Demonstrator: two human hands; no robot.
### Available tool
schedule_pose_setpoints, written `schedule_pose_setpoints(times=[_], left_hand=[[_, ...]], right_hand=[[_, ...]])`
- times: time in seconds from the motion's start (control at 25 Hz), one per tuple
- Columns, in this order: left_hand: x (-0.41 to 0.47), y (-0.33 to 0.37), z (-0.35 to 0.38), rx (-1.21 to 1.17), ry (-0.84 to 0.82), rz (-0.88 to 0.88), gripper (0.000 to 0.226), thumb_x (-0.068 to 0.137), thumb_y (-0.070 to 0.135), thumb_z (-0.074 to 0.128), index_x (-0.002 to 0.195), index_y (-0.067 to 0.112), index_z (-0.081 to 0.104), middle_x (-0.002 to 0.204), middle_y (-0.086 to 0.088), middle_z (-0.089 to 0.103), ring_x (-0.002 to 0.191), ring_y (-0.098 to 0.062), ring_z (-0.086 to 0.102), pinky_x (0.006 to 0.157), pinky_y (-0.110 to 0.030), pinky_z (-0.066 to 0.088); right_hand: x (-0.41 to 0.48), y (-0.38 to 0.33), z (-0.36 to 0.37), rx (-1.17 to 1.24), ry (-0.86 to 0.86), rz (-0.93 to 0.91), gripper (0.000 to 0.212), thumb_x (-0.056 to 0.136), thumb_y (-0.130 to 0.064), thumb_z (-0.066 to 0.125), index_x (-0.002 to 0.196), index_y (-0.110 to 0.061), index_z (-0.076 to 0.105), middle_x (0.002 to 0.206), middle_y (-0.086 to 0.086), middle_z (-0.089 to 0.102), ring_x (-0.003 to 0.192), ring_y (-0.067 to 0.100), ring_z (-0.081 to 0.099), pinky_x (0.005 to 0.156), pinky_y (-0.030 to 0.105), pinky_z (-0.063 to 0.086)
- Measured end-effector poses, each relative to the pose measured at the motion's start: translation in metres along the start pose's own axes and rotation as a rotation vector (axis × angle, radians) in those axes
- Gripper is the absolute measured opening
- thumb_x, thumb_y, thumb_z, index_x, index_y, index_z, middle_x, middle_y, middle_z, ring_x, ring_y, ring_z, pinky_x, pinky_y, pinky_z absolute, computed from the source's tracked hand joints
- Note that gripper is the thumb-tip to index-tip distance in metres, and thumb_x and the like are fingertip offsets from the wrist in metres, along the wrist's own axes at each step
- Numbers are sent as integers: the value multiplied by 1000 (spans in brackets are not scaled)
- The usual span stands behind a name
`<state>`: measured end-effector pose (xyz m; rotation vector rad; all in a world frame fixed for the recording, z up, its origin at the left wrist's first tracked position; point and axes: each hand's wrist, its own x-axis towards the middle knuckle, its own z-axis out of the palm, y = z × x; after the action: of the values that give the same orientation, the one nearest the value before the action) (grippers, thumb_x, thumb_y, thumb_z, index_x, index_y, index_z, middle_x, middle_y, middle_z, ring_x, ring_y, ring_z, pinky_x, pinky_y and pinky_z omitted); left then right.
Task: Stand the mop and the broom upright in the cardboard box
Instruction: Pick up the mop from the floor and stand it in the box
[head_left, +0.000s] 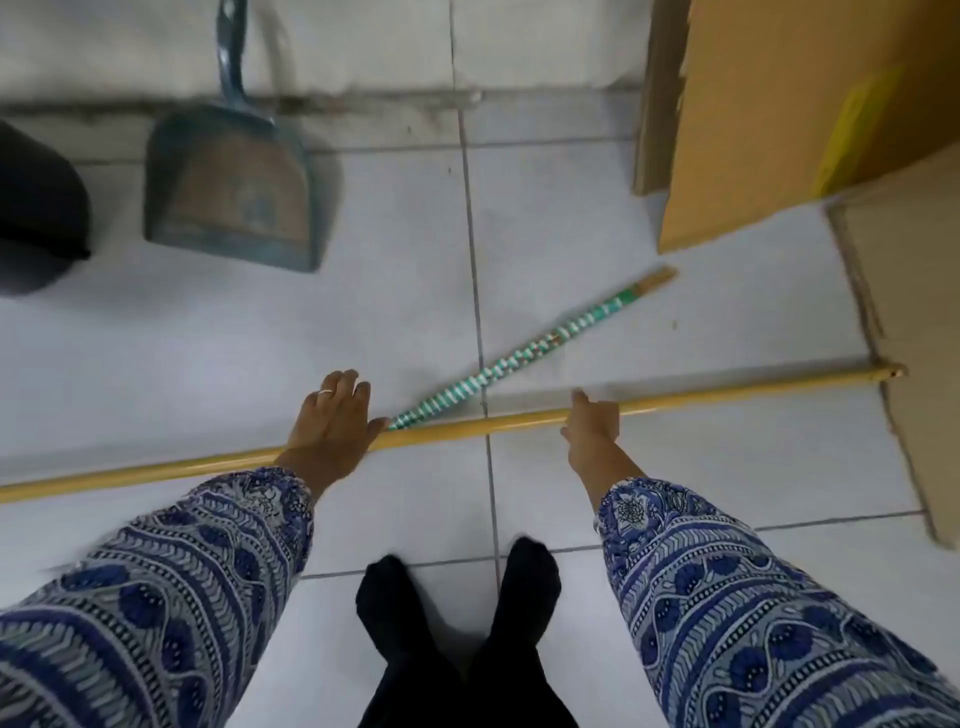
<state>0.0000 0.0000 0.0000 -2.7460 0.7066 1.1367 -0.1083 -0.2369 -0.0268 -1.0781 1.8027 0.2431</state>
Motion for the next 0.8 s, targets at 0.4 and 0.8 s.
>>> schedule_pose_setpoints(times=[0.4, 0.8], left_hand=[[19, -27, 62, -203, -172, -88, 22, 91, 18, 49, 103, 3, 58, 107, -19, 56, 101, -37, 54, 86, -47, 44], [-28, -30, -51, -182, -159, 11, 15, 93, 12, 41, 88, 9, 55, 97, -13, 53, 100, -30, 51, 77, -38, 39]], right_hand=[[19, 26, 23, 432, -169, 209, 41, 86, -3, 58, 122, 8, 43, 88, 19, 58, 94, 33, 62, 97, 52, 48], [-88, -48, -31, 515, -385, 104, 12, 90, -3, 51, 78, -2, 53, 104, 17, 57, 84, 22, 61, 89, 46, 47]])
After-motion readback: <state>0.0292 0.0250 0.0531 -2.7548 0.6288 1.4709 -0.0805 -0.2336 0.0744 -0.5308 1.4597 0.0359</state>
